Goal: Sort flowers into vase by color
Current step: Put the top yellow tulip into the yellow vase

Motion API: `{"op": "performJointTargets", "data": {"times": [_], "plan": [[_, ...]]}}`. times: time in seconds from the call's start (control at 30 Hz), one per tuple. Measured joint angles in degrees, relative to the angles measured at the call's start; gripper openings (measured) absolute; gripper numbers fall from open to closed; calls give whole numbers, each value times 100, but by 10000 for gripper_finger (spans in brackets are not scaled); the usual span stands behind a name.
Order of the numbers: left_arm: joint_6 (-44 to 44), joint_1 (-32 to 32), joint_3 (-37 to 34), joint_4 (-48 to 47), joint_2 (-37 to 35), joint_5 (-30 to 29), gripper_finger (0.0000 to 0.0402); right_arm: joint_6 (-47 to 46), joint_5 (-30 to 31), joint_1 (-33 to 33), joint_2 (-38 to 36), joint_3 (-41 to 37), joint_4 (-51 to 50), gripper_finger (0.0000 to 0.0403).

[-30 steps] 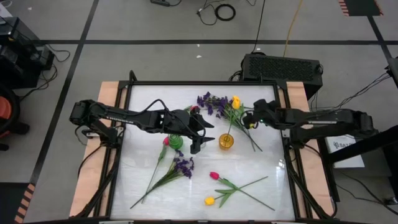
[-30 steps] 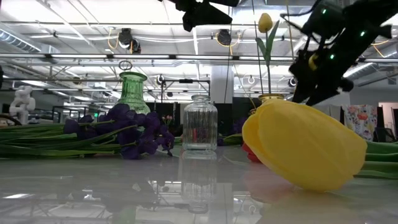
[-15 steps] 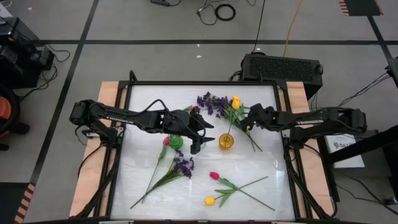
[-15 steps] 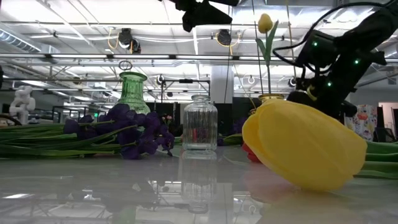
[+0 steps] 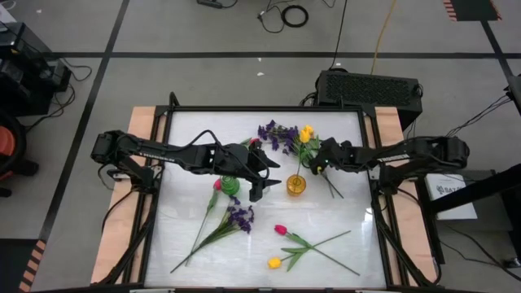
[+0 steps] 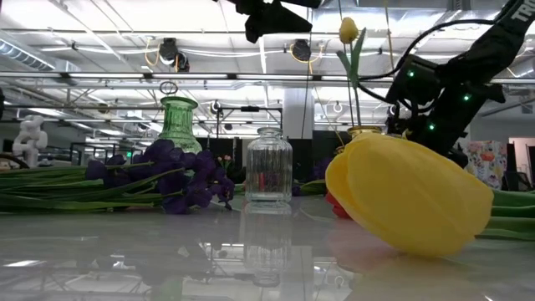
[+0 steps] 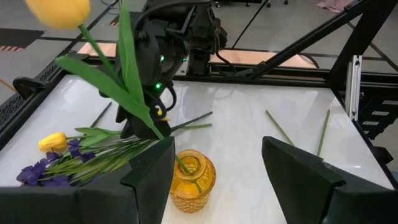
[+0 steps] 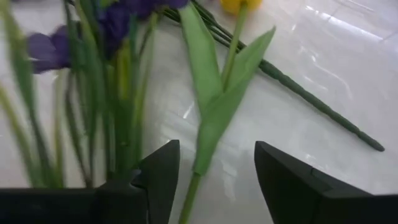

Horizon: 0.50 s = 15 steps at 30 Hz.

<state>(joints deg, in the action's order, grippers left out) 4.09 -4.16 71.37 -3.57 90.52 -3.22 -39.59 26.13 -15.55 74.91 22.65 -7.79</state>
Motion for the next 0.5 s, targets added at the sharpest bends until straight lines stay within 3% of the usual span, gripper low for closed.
{"op": "performJointTargets", "data": {"times": [0.23,0.5], "plan": [[-1,0,0,-2,0,0,248,10,7,-117,185,2,39,160],[-5,0,0,-2,0,0,248,87,28,-166,365,26,149,66]]}}
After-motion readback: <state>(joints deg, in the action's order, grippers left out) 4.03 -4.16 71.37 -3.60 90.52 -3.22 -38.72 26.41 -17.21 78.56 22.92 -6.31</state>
